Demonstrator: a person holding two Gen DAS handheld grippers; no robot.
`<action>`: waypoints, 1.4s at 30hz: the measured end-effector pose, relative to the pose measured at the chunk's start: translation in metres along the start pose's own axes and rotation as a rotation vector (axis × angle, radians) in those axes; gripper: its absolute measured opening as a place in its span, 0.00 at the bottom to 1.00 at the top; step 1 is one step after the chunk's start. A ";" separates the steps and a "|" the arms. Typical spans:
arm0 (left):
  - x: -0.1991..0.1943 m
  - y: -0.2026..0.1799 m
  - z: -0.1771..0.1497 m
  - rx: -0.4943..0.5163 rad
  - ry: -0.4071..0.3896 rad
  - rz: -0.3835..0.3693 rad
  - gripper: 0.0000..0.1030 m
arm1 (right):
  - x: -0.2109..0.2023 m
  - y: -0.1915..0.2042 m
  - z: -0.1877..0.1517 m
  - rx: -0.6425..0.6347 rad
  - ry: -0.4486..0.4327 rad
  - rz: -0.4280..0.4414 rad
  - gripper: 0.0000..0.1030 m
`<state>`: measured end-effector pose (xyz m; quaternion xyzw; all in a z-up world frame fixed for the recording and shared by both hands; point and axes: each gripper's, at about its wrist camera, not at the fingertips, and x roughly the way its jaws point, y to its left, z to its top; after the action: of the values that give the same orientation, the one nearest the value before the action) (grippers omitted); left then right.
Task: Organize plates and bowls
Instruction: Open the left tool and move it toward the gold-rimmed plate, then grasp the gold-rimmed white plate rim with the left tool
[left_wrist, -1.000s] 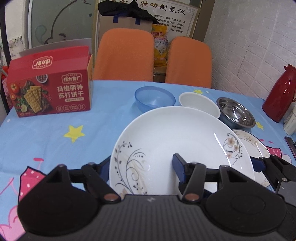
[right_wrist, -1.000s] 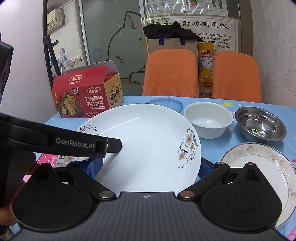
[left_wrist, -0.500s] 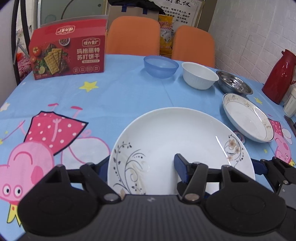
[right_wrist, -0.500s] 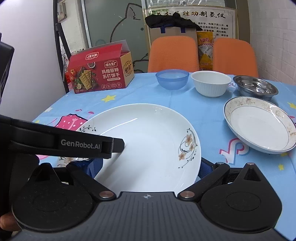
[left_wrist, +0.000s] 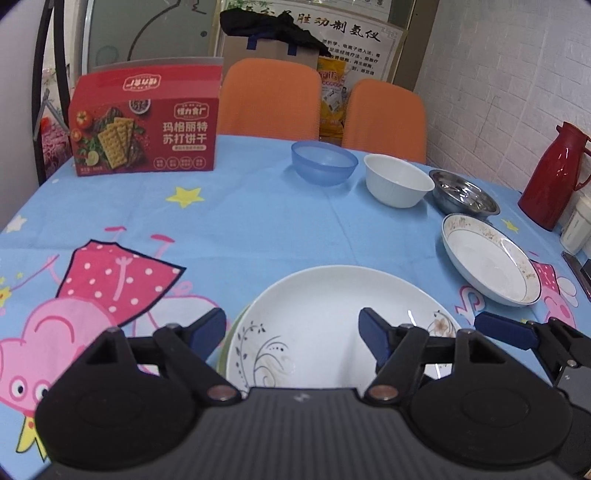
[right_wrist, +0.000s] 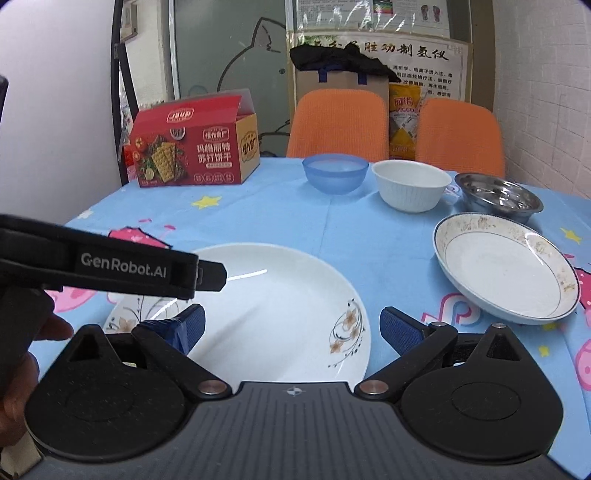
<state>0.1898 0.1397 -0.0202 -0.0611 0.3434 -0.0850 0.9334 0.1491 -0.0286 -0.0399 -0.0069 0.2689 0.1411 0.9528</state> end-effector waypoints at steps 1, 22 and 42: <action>-0.001 -0.001 0.001 0.000 -0.003 0.000 0.70 | -0.002 -0.004 0.002 0.012 -0.007 0.006 0.86; 0.007 -0.070 0.018 0.120 0.002 -0.023 0.98 | -0.039 -0.121 -0.028 0.282 -0.040 -0.144 0.87; 0.110 -0.142 0.076 0.136 0.224 -0.203 0.98 | -0.015 -0.219 -0.002 0.407 -0.023 -0.205 0.87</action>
<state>0.3052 -0.0170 -0.0077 -0.0224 0.4306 -0.2082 0.8779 0.1958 -0.2429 -0.0474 0.1596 0.2788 -0.0137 0.9469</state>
